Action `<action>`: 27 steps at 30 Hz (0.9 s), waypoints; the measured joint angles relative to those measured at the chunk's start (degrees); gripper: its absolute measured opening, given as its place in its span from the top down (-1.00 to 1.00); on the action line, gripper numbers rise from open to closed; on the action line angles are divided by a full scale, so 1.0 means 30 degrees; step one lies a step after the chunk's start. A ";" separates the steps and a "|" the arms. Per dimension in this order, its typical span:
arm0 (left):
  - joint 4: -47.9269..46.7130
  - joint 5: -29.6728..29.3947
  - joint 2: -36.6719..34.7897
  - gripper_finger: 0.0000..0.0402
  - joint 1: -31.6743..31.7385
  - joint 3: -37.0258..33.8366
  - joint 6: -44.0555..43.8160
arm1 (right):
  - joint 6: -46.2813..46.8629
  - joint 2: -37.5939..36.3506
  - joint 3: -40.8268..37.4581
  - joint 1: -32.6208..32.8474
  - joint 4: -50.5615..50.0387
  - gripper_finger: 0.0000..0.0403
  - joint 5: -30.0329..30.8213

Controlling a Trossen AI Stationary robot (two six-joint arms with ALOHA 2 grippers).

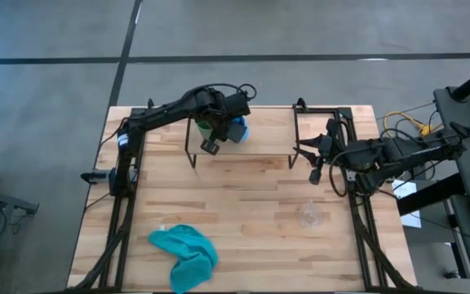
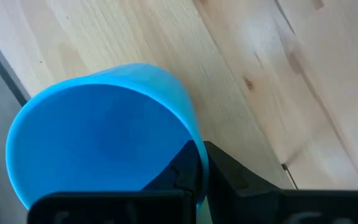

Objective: Stack small to large cups/mugs on shelf
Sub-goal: Put the blue cup on the shelf

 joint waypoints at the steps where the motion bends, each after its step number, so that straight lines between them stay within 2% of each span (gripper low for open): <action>1: 0.0004 0.0000 0.0000 1.00 -0.0011 0.0000 -0.0009 | 0.0008 0.0000 0.0000 0.0000 0.0000 0.56 0.0000; 6: -0.0048 -0.0147 -0.0007 1.00 -0.0022 0.0000 -0.0472 | 0.0095 0.0000 0.0000 0.0000 0.0000 0.56 0.0000; 11: 0.0002 -0.1486 -0.0007 1.00 -0.0288 0.0003 -0.0590 | 0.0153 0.0000 0.0000 0.0000 0.0007 0.56 0.0000; 20: 0.0178 -0.1532 -0.0015 1.00 -0.0532 -0.0103 -0.0457 | 0.0153 0.0000 0.0000 0.0000 0.0007 0.56 0.0000; 27: 0.0181 -0.2891 -0.0013 1.00 -0.0525 -0.0321 -0.0849 | 0.0146 0.0000 0.0000 0.0000 0.0007 0.56 -0.0004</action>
